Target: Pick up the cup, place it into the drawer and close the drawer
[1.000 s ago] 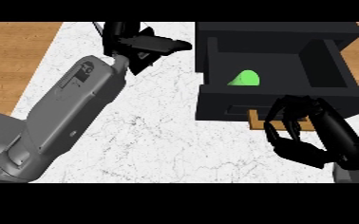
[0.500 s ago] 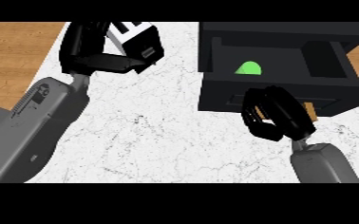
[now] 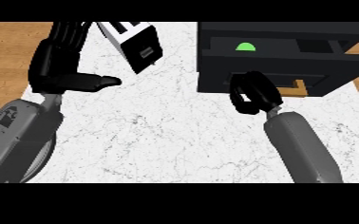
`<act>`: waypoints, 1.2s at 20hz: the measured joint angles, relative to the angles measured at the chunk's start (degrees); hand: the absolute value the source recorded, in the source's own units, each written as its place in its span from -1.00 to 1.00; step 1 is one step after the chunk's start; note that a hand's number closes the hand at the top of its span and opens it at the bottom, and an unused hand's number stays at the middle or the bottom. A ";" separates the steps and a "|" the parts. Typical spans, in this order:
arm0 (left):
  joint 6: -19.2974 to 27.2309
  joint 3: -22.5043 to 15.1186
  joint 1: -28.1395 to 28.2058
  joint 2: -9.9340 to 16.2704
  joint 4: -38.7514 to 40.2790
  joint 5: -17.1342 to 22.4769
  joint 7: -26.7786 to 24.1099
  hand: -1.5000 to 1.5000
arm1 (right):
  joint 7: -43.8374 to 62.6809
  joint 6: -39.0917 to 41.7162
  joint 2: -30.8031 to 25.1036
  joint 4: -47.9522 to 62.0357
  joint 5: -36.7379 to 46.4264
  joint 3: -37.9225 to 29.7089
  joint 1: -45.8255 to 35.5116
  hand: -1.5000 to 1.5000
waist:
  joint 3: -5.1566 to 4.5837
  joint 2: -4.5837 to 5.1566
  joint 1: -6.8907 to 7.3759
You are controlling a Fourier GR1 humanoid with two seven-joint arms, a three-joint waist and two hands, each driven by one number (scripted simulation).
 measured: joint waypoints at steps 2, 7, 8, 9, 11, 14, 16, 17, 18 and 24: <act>-0.88 0.93 1.59 0.45 -0.72 0.04 -0.28 -1.00 | -1.92 -1.87 0.65 6.61 -0.05 -1.83 -4.11 1.00 | -0.11 -0.06 0.15; -3.34 2.60 4.28 1.19 -2.14 0.30 -0.85 -1.00 | -6.01 -3.21 0.38 20.93 -0.79 -5.96 -13.46 1.00 | -0.12 0.27 0.93; -4.07 3.06 4.54 1.57 -2.01 0.37 -0.97 -1.00 | -6.80 -3.09 0.09 23.39 -1.15 -6.83 -15.09 1.00 | -0.08 0.38 1.08; -4.34 3.27 4.70 1.65 -2.09 0.38 -0.90 -1.00 | -7.61 -2.71 -0.19 25.71 -1.53 -7.59 -16.61 1.00 | -0.02 0.53 1.36; -5.08 3.41 5.05 1.69 -2.42 0.41 -0.99 -1.00 | -9.24 -1.72 -0.66 28.99 -2.14 -8.57 -18.26 1.00 | 0.00 0.58 1.78; -6.26 3.47 5.29 1.34 -2.13 0.27 -1.63 -1.00 | -11.14 -0.43 -0.80 32.19 -3.37 -9.90 -19.68 1.00 | -0.06 0.43 2.01; -7.73 3.67 5.93 1.57 -1.98 0.58 -2.01 -1.00 | -13.19 0.92 -1.41 33.39 -4.14 -10.50 -20.00 1.00 | -0.13 0.33 2.44; -7.84 3.61 5.58 1.30 -1.90 0.57 -1.99 -1.00 | -13.69 1.64 -1.55 33.94 -4.38 -10.69 -20.33 1.00 | -0.16 0.34 2.47; -8.32 3.39 5.83 1.03 -1.90 0.55 -2.28 -1.00 | -14.24 2.48 -1.78 34.39 -4.68 -10.90 -20.57 1.00 | -0.18 0.34 2.58; -9.79 3.08 6.37 0.40 -1.80 0.60 -2.60 -1.00 | -17.24 3.86 -2.40 36.22 -6.04 -12.27 -21.04 1.00 | -0.33 0.32 3.10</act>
